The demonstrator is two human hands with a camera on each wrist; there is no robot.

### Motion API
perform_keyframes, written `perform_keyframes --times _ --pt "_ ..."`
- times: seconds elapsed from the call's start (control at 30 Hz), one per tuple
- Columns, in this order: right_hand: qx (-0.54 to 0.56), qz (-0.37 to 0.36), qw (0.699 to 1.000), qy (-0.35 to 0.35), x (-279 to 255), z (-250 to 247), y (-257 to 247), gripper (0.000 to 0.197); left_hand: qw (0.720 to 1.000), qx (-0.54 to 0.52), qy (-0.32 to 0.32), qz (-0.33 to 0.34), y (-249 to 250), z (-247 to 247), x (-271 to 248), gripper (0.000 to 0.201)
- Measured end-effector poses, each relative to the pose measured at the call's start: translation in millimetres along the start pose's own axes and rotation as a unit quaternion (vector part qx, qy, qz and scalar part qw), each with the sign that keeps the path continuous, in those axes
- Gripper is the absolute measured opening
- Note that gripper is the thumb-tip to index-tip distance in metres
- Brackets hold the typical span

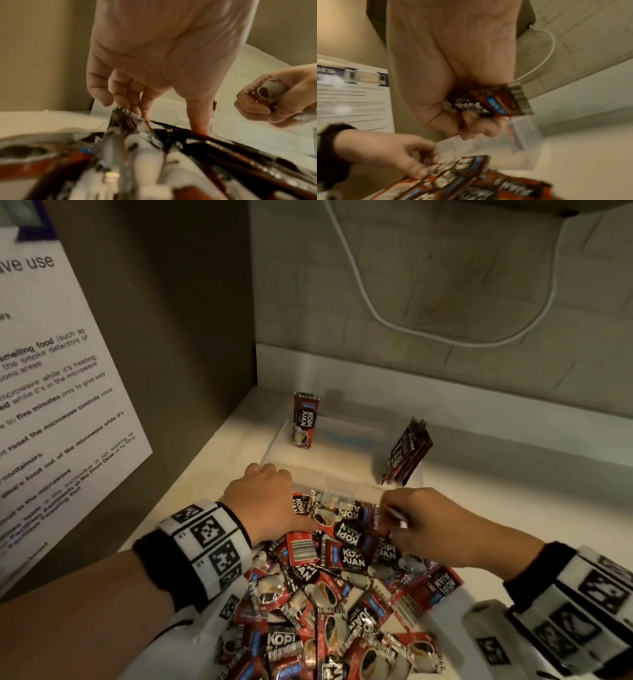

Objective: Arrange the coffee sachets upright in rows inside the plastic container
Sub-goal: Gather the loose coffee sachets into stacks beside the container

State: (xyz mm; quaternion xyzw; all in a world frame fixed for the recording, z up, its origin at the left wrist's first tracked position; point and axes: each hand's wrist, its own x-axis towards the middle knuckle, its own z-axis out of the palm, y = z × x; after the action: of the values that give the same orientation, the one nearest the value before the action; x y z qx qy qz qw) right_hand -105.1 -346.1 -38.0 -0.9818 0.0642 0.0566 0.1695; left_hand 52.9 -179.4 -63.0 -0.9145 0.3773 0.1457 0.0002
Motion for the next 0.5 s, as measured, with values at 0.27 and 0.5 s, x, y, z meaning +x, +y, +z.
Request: perform_keyframes --times 0.27,0.5 --pt "-0.122 -0.016 0.992 -0.006 24 37 -28 0.028 0.974 -0.191 0.121 0.007 -14 -8 -7 0.044" --pt "-0.073 -0.014 0.997 0.033 24 34 -30 0.017 0.887 -0.438 0.145 0.019 -33 -31 -23 0.019"
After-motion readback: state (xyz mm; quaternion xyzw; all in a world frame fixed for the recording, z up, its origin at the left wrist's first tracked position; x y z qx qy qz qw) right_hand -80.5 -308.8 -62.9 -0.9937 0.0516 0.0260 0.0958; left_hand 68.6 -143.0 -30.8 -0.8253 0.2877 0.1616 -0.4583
